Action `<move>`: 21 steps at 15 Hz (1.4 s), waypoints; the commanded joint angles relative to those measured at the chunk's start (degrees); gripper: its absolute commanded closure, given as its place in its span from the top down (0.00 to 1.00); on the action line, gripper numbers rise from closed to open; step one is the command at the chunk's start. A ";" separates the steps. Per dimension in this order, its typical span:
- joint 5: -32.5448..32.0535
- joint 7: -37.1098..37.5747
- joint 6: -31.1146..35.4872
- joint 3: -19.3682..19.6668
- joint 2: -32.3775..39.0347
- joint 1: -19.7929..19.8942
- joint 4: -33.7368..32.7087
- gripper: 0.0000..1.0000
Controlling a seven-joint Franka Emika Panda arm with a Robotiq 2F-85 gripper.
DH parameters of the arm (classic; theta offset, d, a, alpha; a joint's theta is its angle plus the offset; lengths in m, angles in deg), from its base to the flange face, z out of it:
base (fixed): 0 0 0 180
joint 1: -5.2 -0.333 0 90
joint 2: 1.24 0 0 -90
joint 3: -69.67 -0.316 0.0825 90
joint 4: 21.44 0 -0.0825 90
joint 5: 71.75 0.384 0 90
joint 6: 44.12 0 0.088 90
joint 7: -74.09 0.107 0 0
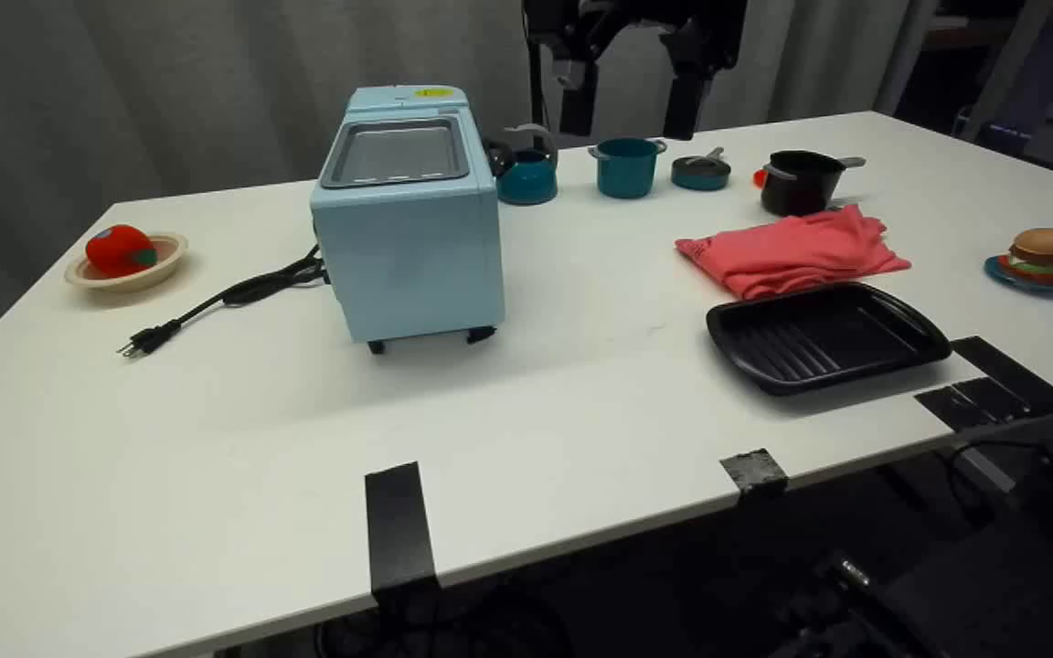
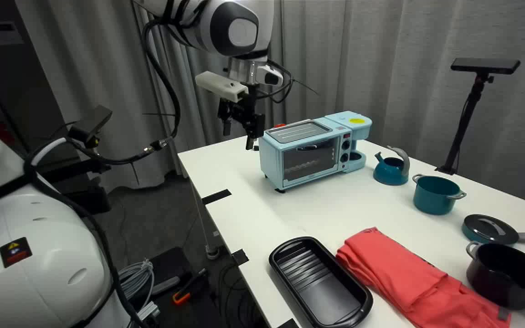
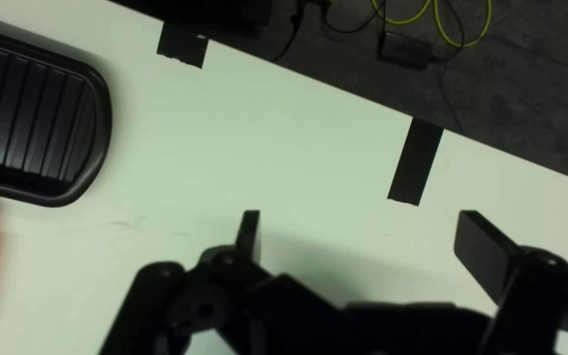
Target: Unfold the shirt
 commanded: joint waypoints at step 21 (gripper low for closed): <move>-7.98 -0.62 -1.92 3.02 -0.64 6.54 -3.29 1.00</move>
